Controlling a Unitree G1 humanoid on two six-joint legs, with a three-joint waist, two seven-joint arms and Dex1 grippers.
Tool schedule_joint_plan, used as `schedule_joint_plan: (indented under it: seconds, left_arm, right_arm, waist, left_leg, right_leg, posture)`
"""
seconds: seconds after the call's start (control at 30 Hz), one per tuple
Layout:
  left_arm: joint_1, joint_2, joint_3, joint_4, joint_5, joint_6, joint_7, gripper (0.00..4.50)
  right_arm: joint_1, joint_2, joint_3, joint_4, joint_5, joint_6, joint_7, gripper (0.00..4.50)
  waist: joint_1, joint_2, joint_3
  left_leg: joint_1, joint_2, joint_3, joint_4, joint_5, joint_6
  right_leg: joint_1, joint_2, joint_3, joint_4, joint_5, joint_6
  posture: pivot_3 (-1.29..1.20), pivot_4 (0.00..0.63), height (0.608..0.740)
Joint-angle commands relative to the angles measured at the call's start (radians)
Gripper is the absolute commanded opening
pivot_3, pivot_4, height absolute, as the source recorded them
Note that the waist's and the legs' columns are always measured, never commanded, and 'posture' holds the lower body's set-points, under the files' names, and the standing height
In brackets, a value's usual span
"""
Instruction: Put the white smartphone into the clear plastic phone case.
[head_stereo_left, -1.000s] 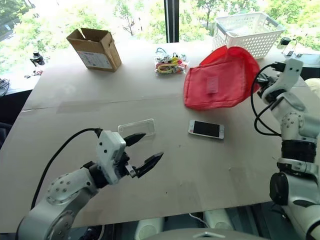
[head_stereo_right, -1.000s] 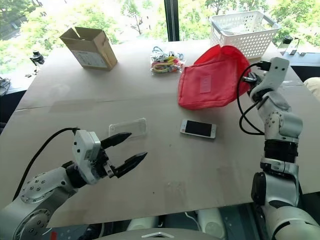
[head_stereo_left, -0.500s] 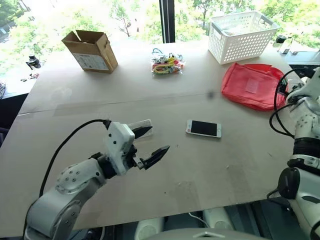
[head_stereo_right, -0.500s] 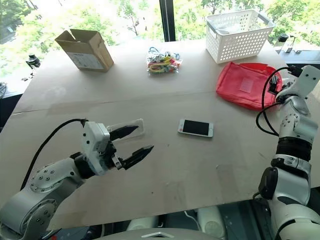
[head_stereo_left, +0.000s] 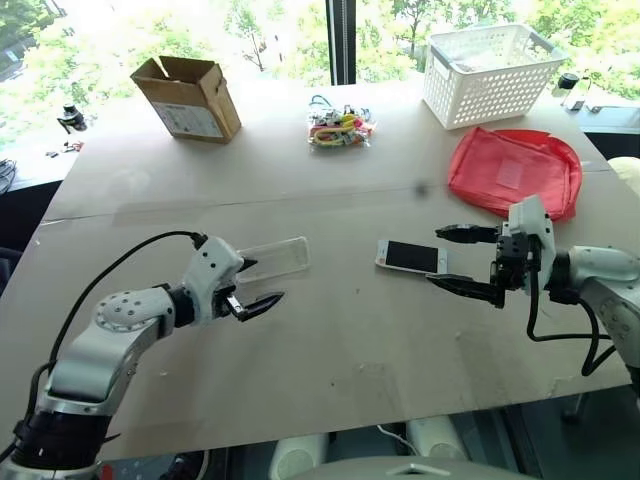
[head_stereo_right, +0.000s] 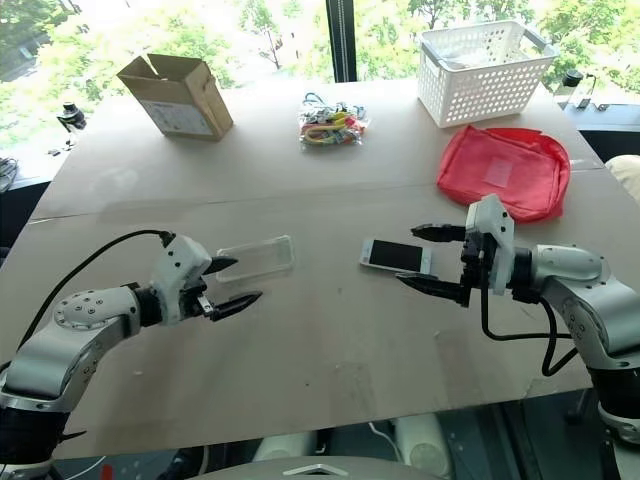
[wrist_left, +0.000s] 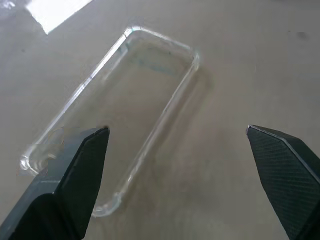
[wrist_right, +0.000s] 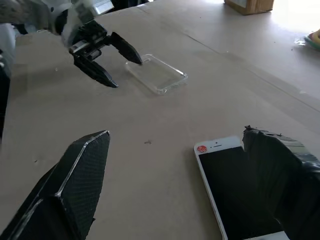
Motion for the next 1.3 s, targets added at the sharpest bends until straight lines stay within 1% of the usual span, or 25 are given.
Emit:
schedule_joint_plan:
  seconds: [0.03,0.2,0.3,0.33,0.47,0.53,0.57,0.6,0.73,0.83,0.9,1.0,1.1,1.23,1.3]
  left_arm:
    - [-0.077,-0.001,-0.079,0.128,0.095,-0.074,-0.054,4.5]
    - [-0.18,-0.067,-0.135,0.217,0.166,-0.143,-0.054,4.5]
    - [-0.2,-0.089,-0.157,0.239,0.188,-0.157,-0.071,3.72]
    - [-0.201,-0.093,-0.159,0.242,0.186,-0.155,-0.078,3.41]
    - [-0.196,-0.11,-0.143,0.209,0.114,-0.052,-0.128,1.53]
    - [-0.196,-0.113,-0.137,0.202,0.103,-0.024,-0.133,0.9]
    - [-0.196,-0.109,-0.144,0.201,0.109,-0.018,-0.138,0.38]
    - [-0.194,-0.107,-0.149,0.198,0.111,-0.011,-0.144,0.05]
    - [-0.176,-0.119,-0.152,0.152,0.091,0.002,-0.164,0.05]
    - [-0.181,-0.15,-0.175,0.057,0.057,0.036,-0.17,0.05]
    - [-0.206,-0.189,-0.212,-0.014,0.031,0.083,-0.169,0.05]
    - [-0.23,-0.25,-0.279,-0.087,-0.009,0.161,-0.176,0.05]
    - [-0.245,-0.308,-0.376,-0.147,-0.035,0.22,-0.193,0.05]
    - [-0.273,-0.295,-0.423,-0.158,-0.054,0.273,-0.234,0.05]
    - [-0.304,-0.283,-0.445,-0.129,-0.009,0.232,-0.241,0.05]
  right_arm:
    - [-0.01,-0.023,-0.003,-0.073,0.012,0.0,0.025,4.43]
    - [-0.002,-0.028,-0.002,-0.097,0.007,0.008,0.02,4.43]
    - [0.007,-0.026,-0.003,-0.088,-0.007,-0.007,0.02,4.5]
    - [0.012,-0.026,-0.003,-0.086,-0.011,-0.012,0.023,4.5]
    - [0.022,-0.032,-0.004,-0.064,-0.026,-0.031,0.045,4.5]
    - [0.021,-0.03,0.0,-0.061,-0.035,-0.038,0.048,4.5]
    - [0.021,-0.03,0.003,-0.061,-0.04,-0.04,0.05,4.5]
    - [0.02,-0.03,0.005,-0.061,-0.043,-0.042,0.051,4.5]
    - [0.021,-0.028,0.002,-0.064,-0.05,-0.04,0.054,4.5]
    - [0.033,-0.041,-0.01,-0.058,-0.056,-0.042,0.06,4.5]
    - [0.039,-0.051,-0.022,-0.051,-0.052,-0.036,0.065,4.5]
    - [0.05,-0.075,-0.033,-0.025,-0.057,-0.041,0.085,4.5]
    - [0.083,-0.125,-0.047,0.014,-0.093,-0.087,0.127,4.5]
    - [0.132,-0.152,-0.063,0.016,-0.117,-0.17,0.177,4.5]
    - [0.164,-0.161,-0.069,0.028,-0.152,-0.236,0.196,4.5]
  waist:
    - [0.002,0.0,0.0]
    - [0.012,0.0,0.0]
    - [0.026,0.0,-0.001]
    - [0.03,0.001,-0.001]
    - [0.033,0.001,-0.001]
    - [0.024,0.001,-0.001]
    - [0.02,0.001,-0.001]
    - [0.02,0.001,-0.001]
    - [0.02,0.001,-0.001]
    - [0.023,0.001,-0.001]
    - [0.029,0.001,-0.001]
    - [0.027,0.0,0.0]
    - [0.025,0.0,0.0]
    - [0.015,0.0,0.0]
    - [0.016,0.0,0.0]
  left_leg:
    - [0.001,0.0,0.0,0.0,0.0,0.0]
    - [0.001,0.0,-0.002,0.0,0.0,0.0]
    - [0.001,-0.001,-0.002,0.002,0.0,0.0]
    - [0.0,-0.001,-0.002,0.002,0.0,0.0]
    - [0.0,-0.001,-0.007,0.006,0.0,0.0]
    - [0.0,-0.001,-0.007,0.006,0.0,0.0]
    - [0.0,-0.001,-0.007,0.006,0.0,0.0]
    - [0.0,-0.001,-0.007,0.006,0.0,0.0]
    - [0.0,-0.001,-0.008,0.006,0.0,0.0]
    - [-0.001,-0.001,-0.009,0.006,0.0,0.0]
    - [-0.003,-0.001,-0.009,0.007,0.0,0.0]
    - [-0.012,-0.001,-0.012,0.014,0.0,0.0]
    - [-0.012,-0.003,-0.012,0.015,0.0,0.0]
    - [-0.011,-0.003,-0.011,0.014,0.0,0.0]
    - [-0.01,-0.002,-0.012,0.014,0.0,0.0]
  right_leg:
    - [0.0,0.0,0.0,0.001,0.0,0.0]
    - [0.001,-0.001,-0.001,0.001,0.0,0.0]
    - [0.001,-0.001,-0.001,0.001,0.0,0.0]
    - [0.001,-0.002,-0.001,0.001,0.0,0.0]
    - [0.004,-0.002,-0.005,0.002,0.0,0.0]
    - [0.004,-0.002,-0.005,0.002,0.0,0.0]
    - [0.004,-0.002,-0.004,0.002,0.0,0.0]
    - [0.004,-0.002,-0.005,0.002,0.0,0.0]
    - [0.004,-0.002,-0.005,0.002,0.0,0.0]
    - [0.004,-0.003,-0.005,0.002,0.0,0.0]
    - [0.004,-0.003,-0.006,0.001,0.0,0.001]
    - [0.0,-0.003,-0.008,0.002,0.001,0.002]
    - [0.0,-0.003,-0.008,0.002,0.001,0.003]
    - [0.0,-0.001,-0.007,0.003,0.001,0.003]
    - [0.0,0.001,-0.008,0.004,0.001,0.002]
  posture:
    - [0.0,0.15,0.74]
    - [0.0,0.15,0.74]
    - [0.0,0.15,0.74]
    - [0.0,0.15,0.74]
    - [0.0,0.15,0.74]
    - [0.0,0.15,0.74]
    - [0.0,0.15,0.74]
    - [0.0,0.15,0.74]
    - [0.0,0.15,0.74]
    - [0.0,0.15,0.74]
    - [0.0,0.15,0.74]
    - [0.0,0.15,0.74]
    - [0.0,0.15,0.74]
    - [0.0,0.15,0.74]
    - [0.0,0.15,0.74]
